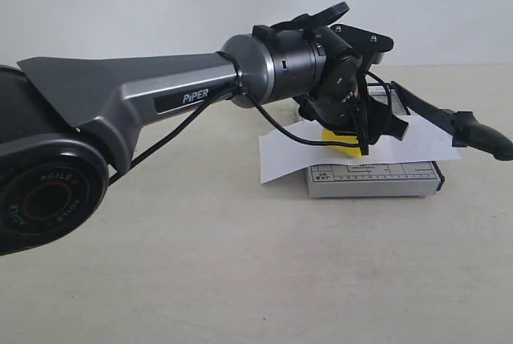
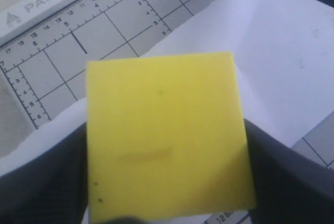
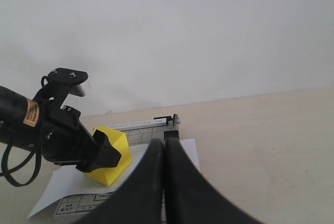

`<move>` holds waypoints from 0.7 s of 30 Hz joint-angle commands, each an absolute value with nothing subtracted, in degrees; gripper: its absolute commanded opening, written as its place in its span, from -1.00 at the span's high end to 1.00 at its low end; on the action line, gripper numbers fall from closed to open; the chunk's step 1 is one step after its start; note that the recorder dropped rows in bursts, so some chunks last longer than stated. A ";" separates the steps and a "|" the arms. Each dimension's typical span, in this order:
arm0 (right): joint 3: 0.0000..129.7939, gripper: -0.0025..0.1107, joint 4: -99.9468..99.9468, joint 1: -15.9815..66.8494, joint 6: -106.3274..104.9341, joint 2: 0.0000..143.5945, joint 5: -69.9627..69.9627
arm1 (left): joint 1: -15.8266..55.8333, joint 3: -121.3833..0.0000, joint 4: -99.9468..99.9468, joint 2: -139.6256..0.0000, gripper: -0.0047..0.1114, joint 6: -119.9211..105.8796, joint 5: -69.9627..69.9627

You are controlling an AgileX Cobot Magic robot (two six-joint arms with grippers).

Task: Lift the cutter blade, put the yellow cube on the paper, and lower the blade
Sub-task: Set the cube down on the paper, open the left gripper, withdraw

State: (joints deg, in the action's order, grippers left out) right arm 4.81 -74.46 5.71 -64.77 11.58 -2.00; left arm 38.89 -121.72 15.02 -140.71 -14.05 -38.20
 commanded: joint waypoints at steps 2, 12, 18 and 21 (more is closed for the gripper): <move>4.68 0.96 -74.38 5.89 -65.00 11.24 -3.30 | 38.95 -122.05 15.61 -140.34 0.84 -13.60 -36.75; 4.68 0.96 -74.28 5.89 -65.00 11.24 -3.55 | 38.95 -122.05 16.11 -140.34 0.84 -13.70 -36.20; 4.68 0.96 -74.28 5.89 -65.00 11.24 -3.55 | 38.95 -122.05 16.11 -140.34 0.84 -13.70 -36.33; 4.68 0.96 -74.28 5.89 -65.00 11.24 -3.55 | 38.95 -122.05 16.11 -140.34 0.75 -13.70 -36.82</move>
